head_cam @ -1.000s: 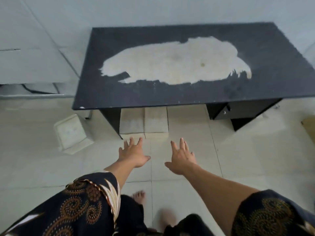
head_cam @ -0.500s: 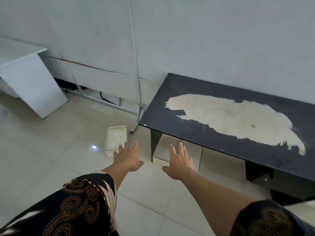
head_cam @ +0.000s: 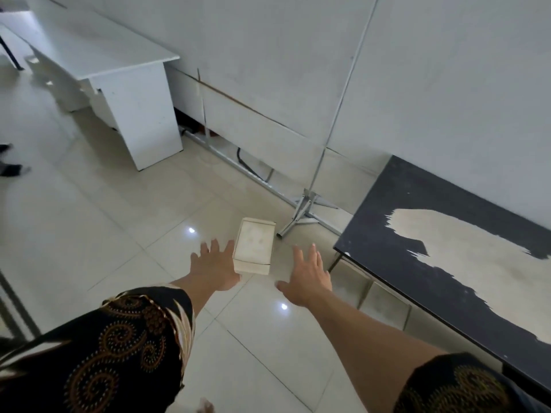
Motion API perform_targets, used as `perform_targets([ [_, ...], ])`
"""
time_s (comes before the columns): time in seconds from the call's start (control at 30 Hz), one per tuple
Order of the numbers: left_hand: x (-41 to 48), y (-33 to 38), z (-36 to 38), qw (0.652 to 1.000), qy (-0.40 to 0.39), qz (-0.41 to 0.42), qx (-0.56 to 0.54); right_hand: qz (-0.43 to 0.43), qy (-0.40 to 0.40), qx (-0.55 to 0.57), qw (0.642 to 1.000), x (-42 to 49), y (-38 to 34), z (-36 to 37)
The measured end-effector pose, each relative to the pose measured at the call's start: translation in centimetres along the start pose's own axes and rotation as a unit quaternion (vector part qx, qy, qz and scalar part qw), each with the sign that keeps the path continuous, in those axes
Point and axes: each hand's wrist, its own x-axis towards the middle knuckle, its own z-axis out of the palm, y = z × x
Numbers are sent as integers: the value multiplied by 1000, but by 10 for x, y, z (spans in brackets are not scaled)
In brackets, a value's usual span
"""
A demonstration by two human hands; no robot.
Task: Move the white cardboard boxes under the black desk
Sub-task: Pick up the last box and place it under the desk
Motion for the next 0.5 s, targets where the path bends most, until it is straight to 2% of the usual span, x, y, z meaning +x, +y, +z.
perform_targets([
  [0.23, 47, -76, -18, 999, -19, -19, -21, -24, -13, -6, 1000, 52, -93, 10],
  [0.5, 103, -115, -34, 999, -33, -33, -7, -8, -27, 8, 1000, 119, -120, 8],
])
